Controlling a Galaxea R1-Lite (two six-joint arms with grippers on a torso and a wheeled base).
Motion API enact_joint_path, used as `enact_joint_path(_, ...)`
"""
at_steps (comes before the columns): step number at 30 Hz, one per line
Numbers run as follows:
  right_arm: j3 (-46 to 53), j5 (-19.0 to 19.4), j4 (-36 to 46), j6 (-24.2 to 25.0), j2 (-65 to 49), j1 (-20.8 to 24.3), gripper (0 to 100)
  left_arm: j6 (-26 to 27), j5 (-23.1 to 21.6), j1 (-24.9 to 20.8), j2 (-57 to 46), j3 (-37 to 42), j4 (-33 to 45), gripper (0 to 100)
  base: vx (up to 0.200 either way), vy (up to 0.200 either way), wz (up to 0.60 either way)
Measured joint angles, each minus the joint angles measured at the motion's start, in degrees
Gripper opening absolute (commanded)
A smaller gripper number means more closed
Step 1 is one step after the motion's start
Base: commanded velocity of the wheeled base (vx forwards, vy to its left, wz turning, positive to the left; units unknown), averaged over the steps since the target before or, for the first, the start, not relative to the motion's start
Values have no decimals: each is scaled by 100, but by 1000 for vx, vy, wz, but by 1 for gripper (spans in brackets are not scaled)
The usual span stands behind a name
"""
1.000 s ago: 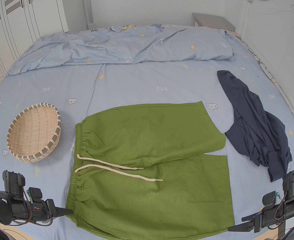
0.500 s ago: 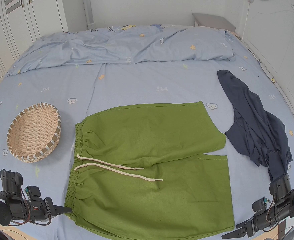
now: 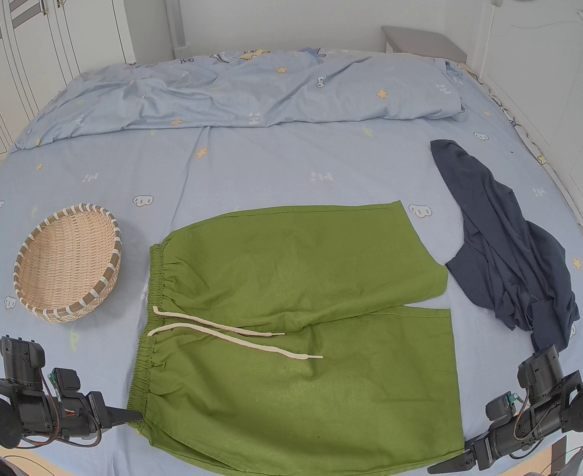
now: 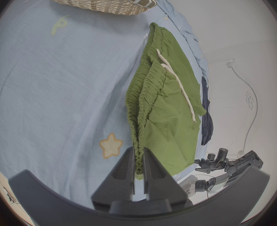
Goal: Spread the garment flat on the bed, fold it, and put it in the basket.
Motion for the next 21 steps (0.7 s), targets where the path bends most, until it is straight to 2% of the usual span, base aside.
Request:
enact_joint_path(2, 0, 0, -4, -2, 27, -6, 100, 0, 0, 1, 0, 0, 0, 0, 0, 0, 0)
enact_joint_path(3, 1, 2, -4, 0, 35, -15, 0, 0, 2, 4, 0, 0, -2, 0, 0, 0, 0)
enact_joint_path(21, 89, -13, 16, -6, -17, -212, 0, 1, 6, 11, 13, 0, -20, 0, 0, 0, 0)
